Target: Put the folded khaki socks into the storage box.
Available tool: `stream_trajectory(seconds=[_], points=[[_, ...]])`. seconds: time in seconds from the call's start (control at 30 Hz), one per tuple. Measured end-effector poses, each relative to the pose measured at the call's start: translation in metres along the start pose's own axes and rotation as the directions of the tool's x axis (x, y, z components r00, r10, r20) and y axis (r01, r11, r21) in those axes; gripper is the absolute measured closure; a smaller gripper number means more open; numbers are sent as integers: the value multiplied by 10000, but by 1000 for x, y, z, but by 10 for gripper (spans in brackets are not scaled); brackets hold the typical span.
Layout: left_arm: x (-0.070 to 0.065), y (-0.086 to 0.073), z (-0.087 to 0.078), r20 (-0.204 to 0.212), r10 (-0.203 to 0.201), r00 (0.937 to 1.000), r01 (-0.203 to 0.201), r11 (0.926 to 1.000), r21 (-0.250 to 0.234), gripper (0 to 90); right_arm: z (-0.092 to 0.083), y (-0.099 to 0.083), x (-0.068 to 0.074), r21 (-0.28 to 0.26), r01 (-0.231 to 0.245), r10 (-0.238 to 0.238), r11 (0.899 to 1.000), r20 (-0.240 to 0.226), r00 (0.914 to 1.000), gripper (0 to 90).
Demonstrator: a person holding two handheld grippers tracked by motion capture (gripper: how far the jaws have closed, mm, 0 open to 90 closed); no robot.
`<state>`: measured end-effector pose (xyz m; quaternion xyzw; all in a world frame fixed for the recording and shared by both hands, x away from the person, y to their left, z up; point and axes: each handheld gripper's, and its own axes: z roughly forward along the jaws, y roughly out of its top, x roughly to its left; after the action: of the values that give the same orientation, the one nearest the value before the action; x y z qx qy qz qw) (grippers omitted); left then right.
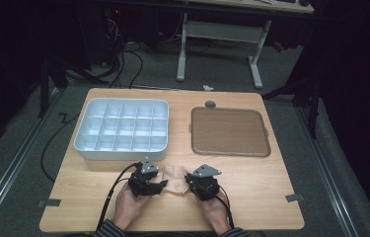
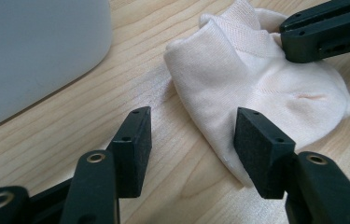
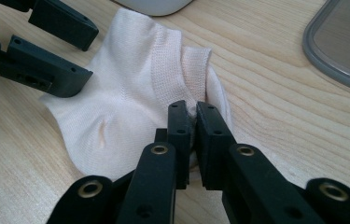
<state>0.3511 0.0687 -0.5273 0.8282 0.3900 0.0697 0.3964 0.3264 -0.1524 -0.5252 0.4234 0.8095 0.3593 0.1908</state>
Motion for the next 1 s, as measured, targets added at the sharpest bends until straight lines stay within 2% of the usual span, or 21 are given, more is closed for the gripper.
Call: stream_trajectory(seconds=[0.2,0.4,0.47,0.57,0.63,0.77,0.83,0.93,1.0], points=[[7,5,-2,61,237,9997,-240,9989,409,460,1,1,-2,-8,-100,100,9999,-88,9999,825],[14,14,-2,93,144,9999,-146,9996,256,448,1,1,-2,24,-113,113,9999,-133,9998,824],[15,16,0,119,-92,9999,91,9999,59,447,1,1,-2,2,-107,107,9999,-141,9998,824],[19,18,6,-101,-129,9999,131,9997,194,445,1,1,-2,29,-75,76,10000,-144,9999,824],[20,17,10,-303,73,9995,-68,9998,178,460,1,0,-2,-12,-66,65,10000,-147,9999,824],[20,21,9,-324,250,9992,-233,9984,520,466,1,1,-3,-3,-229,229,9997,-225,9995,804],[20,21,8,-290,134,9995,-119,9987,493,464,0,1,-2,-33,-274,273,9996,-277,9992,764],[21,23,5,-143,72,9999,-69,9997,244,474,-6,4,-1,-318,-366,357,9988,-285,9990,745],[21,27,5,-137,76,9999,-72,9997,245,476,-12,8,0,-631,-413,397,9972,-266,9989,745]])
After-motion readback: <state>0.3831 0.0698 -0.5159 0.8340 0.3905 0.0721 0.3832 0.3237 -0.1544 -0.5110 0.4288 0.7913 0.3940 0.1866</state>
